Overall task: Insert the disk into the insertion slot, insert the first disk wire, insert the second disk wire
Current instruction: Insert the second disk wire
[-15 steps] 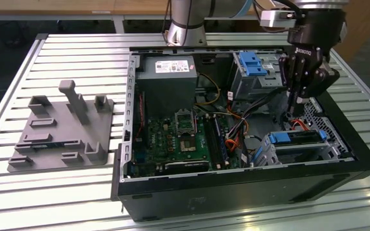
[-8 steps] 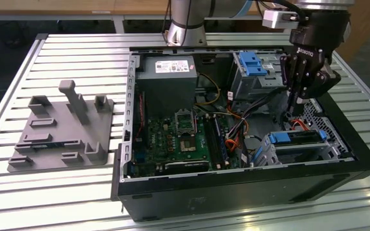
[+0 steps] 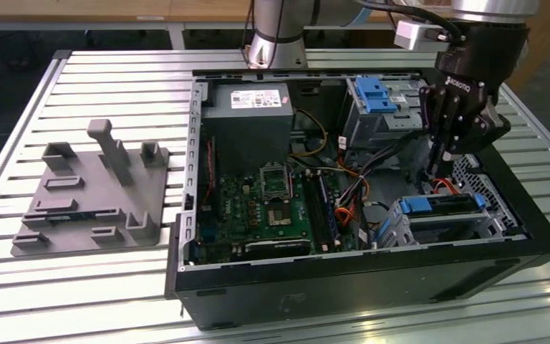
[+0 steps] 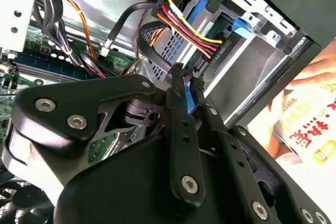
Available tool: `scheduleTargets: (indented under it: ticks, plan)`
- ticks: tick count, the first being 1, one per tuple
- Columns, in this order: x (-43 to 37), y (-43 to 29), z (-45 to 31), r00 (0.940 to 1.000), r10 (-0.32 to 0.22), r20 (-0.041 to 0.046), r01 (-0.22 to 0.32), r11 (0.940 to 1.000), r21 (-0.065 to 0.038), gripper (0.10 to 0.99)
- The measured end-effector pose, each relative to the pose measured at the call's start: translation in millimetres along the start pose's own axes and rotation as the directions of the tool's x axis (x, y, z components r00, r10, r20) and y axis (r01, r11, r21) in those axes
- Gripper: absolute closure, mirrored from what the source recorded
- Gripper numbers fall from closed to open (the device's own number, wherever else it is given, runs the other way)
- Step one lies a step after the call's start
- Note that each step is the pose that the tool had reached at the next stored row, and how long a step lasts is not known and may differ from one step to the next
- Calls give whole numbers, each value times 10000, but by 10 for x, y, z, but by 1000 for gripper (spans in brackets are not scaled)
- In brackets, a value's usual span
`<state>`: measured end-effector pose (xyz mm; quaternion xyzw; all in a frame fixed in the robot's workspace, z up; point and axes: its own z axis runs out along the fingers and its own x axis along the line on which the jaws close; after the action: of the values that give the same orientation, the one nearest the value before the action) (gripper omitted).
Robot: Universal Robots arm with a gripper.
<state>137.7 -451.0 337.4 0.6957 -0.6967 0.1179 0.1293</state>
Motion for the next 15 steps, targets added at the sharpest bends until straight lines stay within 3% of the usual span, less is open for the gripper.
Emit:
scheduleTargets:
  ticks: [3,10,11,12,15]
  plan:
    - [45,0,17,9999,-1,143,1,10000,0,886]
    - [87,-65,22,9998,-15,187,16,10000,-47,886]
    - [102,-65,28,9997,-15,234,16,10000,-47,886]
    - [116,-65,33,9995,-17,323,19,10000,-47,886]
    - [148,-66,45,9974,-24,721,27,10000,-45,886]
